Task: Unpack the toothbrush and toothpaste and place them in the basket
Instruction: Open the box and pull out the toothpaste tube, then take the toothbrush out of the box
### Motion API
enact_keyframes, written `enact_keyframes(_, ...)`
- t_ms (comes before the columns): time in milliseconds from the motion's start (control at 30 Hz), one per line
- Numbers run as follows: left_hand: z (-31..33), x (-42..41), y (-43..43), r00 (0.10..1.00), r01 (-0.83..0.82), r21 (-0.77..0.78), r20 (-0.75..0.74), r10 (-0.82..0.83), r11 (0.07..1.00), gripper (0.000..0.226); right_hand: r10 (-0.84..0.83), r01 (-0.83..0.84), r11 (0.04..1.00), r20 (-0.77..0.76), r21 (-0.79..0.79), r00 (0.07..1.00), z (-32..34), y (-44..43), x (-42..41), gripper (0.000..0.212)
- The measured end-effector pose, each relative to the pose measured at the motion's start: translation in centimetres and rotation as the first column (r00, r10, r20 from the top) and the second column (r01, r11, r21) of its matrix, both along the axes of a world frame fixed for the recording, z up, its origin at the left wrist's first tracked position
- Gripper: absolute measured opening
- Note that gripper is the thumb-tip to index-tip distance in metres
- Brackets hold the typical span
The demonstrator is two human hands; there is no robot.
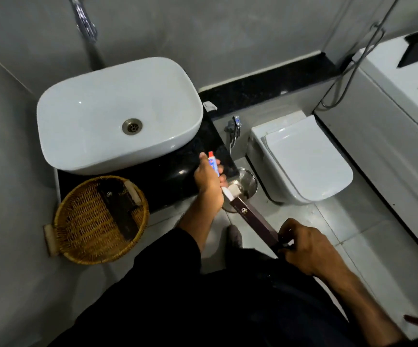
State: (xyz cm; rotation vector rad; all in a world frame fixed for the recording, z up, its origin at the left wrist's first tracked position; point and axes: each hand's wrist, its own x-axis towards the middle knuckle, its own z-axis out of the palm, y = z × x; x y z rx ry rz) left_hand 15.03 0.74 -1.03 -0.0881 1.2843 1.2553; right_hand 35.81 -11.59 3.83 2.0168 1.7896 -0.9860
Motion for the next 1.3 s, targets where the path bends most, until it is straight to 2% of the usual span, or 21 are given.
enact_keyframes(100,-0.1,-1.5,1.2,0.993,-0.119,-0.015,0.003,0.119,0.993,0.049,0.002,0.001,0.998,-0.044,0.063,0.999,-1.8,3.4,0.8,0.025)
enact_keyframes(300,1.3,-3.8,4.3,0.942,-0.334,0.041,-0.003,0.335,0.942,0.040,0.009,0.006,0.994,-0.141,0.107,0.990,-5.2,8.9,3.6,0.043)
enact_keyframes(467,3.0,-2.8,7.4,0.947,-0.314,0.082,-0.049,0.319,0.946,0.047,-0.069,0.099,0.990,-0.275,0.097,0.959,-8.0,13.9,4.6,0.027)
enact_keyframes(567,2.8,-0.9,8.9,0.965,-0.227,0.071,-0.115,0.234,0.971,0.050,-0.096,0.143,0.984,-0.355,0.110,0.930,-10.2,16.8,3.8,0.034)
enact_keyframes(700,1.7,3.0,9.4,0.982,0.047,-0.026,-0.183,-0.051,0.999,0.060,-0.165,0.265,0.951,-0.459,0.162,0.873,-12.9,20.3,2.3,0.037)
enact_keyframes(767,1.1,4.4,9.4,0.975,0.132,-0.049,-0.175,-0.138,0.990,0.056,-0.221,0.327,0.933,-0.481,0.148,0.848,-14.0,22.1,1.7,0.039)
enact_keyframes(867,0.2,5.7,8.4,0.951,0.219,-0.068,-0.206,-0.229,0.973,0.041,-0.293,0.408,0.904,-0.505,0.132,0.812,-15.9,23.6,1.0,0.041)
enact_keyframes(933,-0.4,6.1,7.7,0.930,0.269,-0.070,-0.242,-0.278,0.961,0.034,-0.344,0.444,0.891,-0.501,0.092,0.794,-17.2,24.3,0.9,0.053)
enact_keyframes(1000,-0.6,5.7,7.3,0.922,0.267,-0.072,-0.271,-0.276,0.961,0.032,-0.376,0.448,0.893,-0.464,0.051,0.802,-18.5,24.3,1.2,0.071)
enact_keyframes(1067,-0.7,5.0,6.8,0.934,0.223,-0.061,-0.273,-0.231,0.973,0.033,-0.410,0.447,0.894,-0.400,0.001,0.820,-19.6,23.9,1.9,0.078)
enact_keyframes(1133,-0.9,4.3,6.2,0.949,0.170,-0.045,-0.262,-0.176,0.984,0.036,-0.370,0.375,0.926,-0.321,-0.050,0.872,-19.9,23.1,2.3,0.066)
enact_keyframes(1200,-1.1,3.8,5.6,0.958,0.140,-0.038,-0.245,-0.145,0.989,0.038,-0.225,0.204,0.974,-0.316,-0.100,0.922,-18.9,22.1,2.1,0.039)
enact_keyframes(1267,-1.2,3.3,5.0,0.963,0.120,-0.042,-0.239,-0.126,0.992,0.038,-0.160,0.092,0.981,-0.440,-0.173,0.884,-16.9,20.7,1.0,0.025)
enact_keyframes(1300,-1.2,3.1,4.7,0.964,0.112,-0.043,-0.239,-0.119,0.993,0.038,-0.203,0.075,0.964,-0.527,-0.255,0.825,-15.7,19.7,0.3,0.024)
